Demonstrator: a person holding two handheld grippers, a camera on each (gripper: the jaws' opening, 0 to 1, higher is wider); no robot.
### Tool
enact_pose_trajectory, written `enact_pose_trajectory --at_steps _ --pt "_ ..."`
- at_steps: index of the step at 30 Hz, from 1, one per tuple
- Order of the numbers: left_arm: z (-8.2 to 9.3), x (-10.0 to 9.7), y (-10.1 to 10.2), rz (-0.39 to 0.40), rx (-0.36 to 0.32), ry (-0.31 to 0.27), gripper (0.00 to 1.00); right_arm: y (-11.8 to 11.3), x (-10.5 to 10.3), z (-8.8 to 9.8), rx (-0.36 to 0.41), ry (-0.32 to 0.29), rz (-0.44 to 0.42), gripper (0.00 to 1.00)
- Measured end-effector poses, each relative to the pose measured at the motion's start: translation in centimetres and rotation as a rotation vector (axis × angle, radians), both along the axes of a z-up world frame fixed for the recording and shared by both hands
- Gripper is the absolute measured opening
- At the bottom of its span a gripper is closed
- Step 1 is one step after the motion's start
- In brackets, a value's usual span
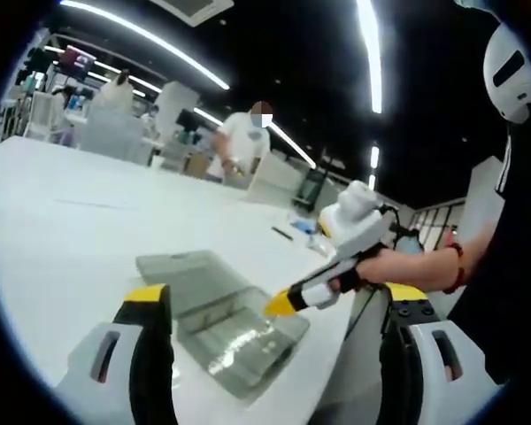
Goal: Insert the divider into the dual guide fixture by aligning both edges with the guide slots and pushing it downward to the bottom, including one-sided entry, uneven engagement, binding, and posture correction.
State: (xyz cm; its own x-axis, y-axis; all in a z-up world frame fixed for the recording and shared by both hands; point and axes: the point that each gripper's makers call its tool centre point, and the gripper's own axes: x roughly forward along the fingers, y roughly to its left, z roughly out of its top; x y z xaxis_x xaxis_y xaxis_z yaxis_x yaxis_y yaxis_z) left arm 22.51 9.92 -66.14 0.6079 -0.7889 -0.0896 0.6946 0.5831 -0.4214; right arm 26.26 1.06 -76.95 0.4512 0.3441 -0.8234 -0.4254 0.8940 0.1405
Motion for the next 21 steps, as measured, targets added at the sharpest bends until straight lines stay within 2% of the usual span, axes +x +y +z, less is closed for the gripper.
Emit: enact_pose_trajectory --at_steps 21 --pt "-0.1 -0.1 -0.3 -0.002 0.005 -0.001 0.96 0.2 -0.1 -1.3 -0.021 -0.005 0.008 0.00"
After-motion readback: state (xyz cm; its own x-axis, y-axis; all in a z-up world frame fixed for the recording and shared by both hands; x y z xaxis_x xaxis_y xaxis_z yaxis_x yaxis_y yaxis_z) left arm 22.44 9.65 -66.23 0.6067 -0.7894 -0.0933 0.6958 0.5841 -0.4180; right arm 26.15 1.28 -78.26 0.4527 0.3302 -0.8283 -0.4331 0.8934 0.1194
